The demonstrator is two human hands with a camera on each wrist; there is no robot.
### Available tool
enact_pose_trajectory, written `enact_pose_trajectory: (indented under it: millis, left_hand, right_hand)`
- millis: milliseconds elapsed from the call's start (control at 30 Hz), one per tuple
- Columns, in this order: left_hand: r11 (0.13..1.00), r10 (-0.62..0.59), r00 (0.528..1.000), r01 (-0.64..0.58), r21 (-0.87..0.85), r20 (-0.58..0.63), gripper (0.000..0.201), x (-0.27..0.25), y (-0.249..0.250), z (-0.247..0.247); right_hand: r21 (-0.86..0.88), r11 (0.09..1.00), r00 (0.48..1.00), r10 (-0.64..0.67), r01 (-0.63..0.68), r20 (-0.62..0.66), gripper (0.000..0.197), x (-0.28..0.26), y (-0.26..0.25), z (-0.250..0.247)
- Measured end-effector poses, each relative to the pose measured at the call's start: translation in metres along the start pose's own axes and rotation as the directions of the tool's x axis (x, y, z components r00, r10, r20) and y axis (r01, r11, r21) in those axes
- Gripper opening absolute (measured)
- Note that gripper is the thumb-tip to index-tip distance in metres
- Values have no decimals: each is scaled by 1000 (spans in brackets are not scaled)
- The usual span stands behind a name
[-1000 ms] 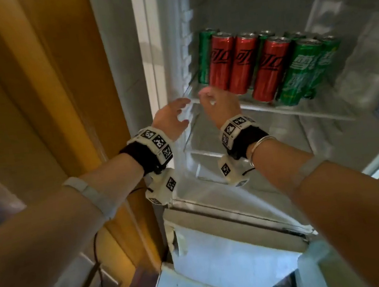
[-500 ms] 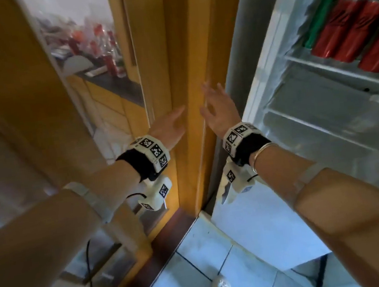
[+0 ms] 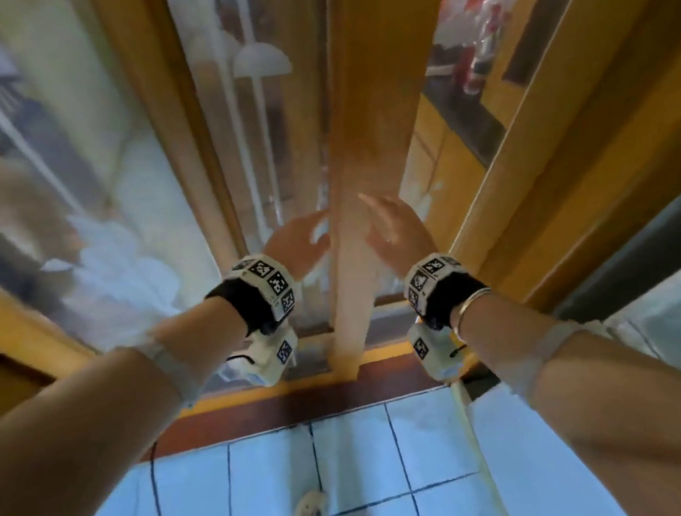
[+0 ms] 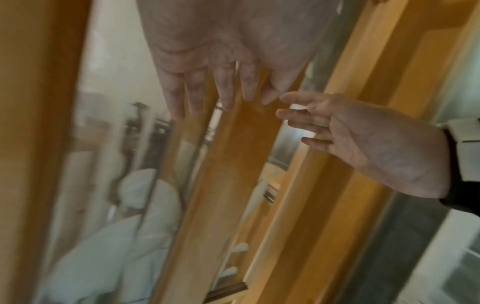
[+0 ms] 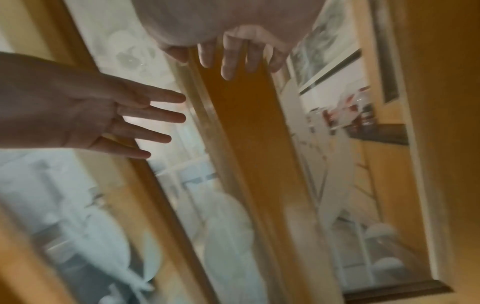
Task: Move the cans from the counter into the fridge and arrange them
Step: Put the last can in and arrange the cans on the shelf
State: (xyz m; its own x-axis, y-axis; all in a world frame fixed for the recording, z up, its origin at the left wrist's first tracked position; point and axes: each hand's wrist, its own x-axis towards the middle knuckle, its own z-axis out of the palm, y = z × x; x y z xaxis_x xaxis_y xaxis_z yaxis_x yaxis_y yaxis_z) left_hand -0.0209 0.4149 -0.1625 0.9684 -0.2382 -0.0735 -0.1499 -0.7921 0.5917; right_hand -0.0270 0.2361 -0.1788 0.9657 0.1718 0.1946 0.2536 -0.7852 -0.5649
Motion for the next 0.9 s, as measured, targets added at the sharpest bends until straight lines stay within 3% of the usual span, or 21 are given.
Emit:
enact_pose_trajectory:
  millis: [167,267,433,700,800,900]
  left_hand:
    - [972,-233,961,232,-23,-149,50,-61,-62,-20]
    - [941,-333,920,339,-8,-205,49,-103,-102,-35]
    - [860,-507,815,500,-102,-281,46,-186,-168,-71]
    - [682,-724,572,680,-270,-387,44,-344,-271,-135]
    - [553,-811,393,756,-349,-433,42,-421,-314,-153]
    - [481,-849,272,754,-448,-453,43,-495,-355,-162]
  right_hand:
    - [28,989,978,-146,143,152,43,10,-58,57]
    - [71,972,932,-234,223,277,43,6,-96,95]
    - [124,914,835,-404,386,373,41,0,-180,165]
    - [222,781,601,-599,583,528,39,-48,-359,281]
    - [275,727,502,-650,629,570,39,-84,-431,338]
    - [364,642,390,-729,675,563,38,-121,-498,382]
